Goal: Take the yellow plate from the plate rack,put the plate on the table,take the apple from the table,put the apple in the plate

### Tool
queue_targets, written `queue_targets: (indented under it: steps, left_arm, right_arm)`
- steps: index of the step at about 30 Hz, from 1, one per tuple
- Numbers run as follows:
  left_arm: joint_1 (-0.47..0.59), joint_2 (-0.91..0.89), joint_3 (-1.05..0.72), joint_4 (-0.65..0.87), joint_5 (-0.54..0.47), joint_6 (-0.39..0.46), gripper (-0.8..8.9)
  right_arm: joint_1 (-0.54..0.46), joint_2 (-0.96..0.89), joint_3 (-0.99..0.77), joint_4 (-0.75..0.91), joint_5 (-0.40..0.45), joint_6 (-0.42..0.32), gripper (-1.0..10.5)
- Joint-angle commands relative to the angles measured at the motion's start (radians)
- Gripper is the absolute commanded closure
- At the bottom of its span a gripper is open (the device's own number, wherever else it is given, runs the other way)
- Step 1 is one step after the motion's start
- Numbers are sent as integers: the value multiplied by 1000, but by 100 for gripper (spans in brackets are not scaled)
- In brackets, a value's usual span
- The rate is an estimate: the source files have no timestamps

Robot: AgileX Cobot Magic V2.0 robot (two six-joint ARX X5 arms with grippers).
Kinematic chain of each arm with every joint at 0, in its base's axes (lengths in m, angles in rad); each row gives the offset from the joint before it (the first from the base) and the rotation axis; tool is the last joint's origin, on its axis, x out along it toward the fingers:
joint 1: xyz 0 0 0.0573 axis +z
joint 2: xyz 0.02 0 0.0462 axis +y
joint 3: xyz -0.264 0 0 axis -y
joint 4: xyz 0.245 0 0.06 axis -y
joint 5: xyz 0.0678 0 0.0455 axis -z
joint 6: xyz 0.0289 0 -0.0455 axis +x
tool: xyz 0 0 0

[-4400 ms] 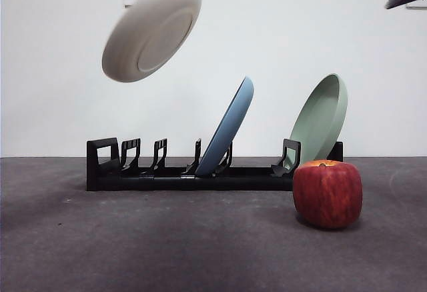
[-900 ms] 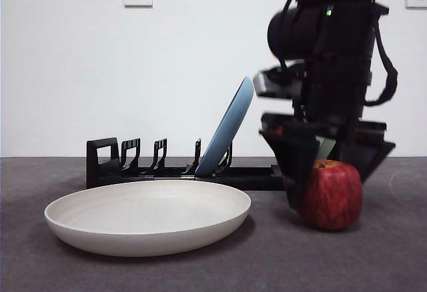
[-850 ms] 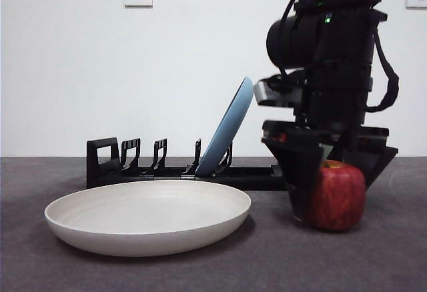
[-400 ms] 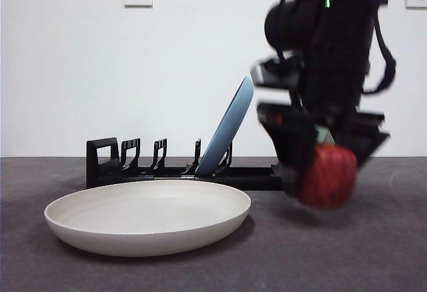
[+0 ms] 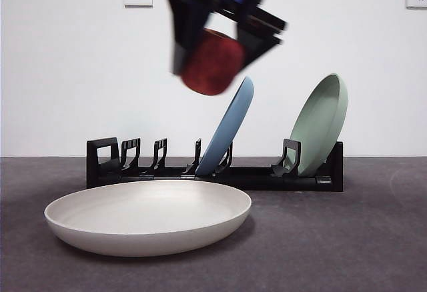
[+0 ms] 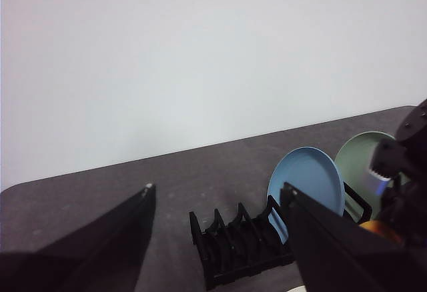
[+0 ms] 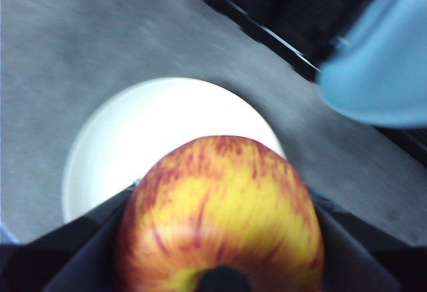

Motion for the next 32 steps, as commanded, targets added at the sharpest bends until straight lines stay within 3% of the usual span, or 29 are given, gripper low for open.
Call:
queue_targets:
  steps: [1, 13, 23, 25, 29, 32]
  left_arm:
    - [2, -2, 0, 4, -2, 12, 500]
    - [2, -2, 0, -30, 0, 12, 500]
    - [2, -2, 0, -72, -1, 11, 500]
    - [2, -2, 0, -79, -1, 11, 500]
    - [2, -2, 0, -86, -1, 11, 500]
    - [2, -2, 0, -85, -1, 11, 500]
  right_arm:
    - [34, 52, 19, 8, 0, 5, 959]
    - [105, 323, 21, 58, 2, 5, 958]
    - [110, 373, 21, 67, 4, 2, 934]
    - [111, 373, 21, 67, 3, 2, 831]
    - [111, 373, 21, 68, 4, 2, 440]
    - [111, 373, 21, 68, 4, 2, 373]
